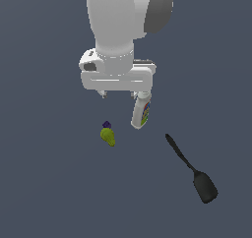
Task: Pick up a designated object from a clutter of objects.
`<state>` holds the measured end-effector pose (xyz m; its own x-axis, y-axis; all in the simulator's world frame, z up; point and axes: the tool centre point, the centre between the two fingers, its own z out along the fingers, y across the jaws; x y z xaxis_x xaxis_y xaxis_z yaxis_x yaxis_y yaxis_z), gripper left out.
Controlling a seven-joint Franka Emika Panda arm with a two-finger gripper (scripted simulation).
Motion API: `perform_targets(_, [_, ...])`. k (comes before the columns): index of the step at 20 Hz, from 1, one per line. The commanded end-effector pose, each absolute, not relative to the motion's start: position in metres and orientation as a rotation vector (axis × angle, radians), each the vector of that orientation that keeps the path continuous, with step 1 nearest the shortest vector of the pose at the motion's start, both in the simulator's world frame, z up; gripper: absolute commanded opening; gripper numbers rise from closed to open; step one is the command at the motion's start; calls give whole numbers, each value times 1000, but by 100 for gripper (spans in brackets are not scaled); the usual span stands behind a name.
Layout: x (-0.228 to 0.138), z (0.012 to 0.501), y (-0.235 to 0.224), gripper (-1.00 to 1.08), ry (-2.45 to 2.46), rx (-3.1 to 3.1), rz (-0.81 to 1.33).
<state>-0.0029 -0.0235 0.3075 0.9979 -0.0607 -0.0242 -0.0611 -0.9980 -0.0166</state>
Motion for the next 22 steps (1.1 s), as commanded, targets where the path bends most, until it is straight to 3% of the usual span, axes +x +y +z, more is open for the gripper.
perform_targets(1, [-3, 307, -23, 100, 95, -3123, 37])
perform_targets(22, [-8, 289, -30, 100, 104, -3148, 56])
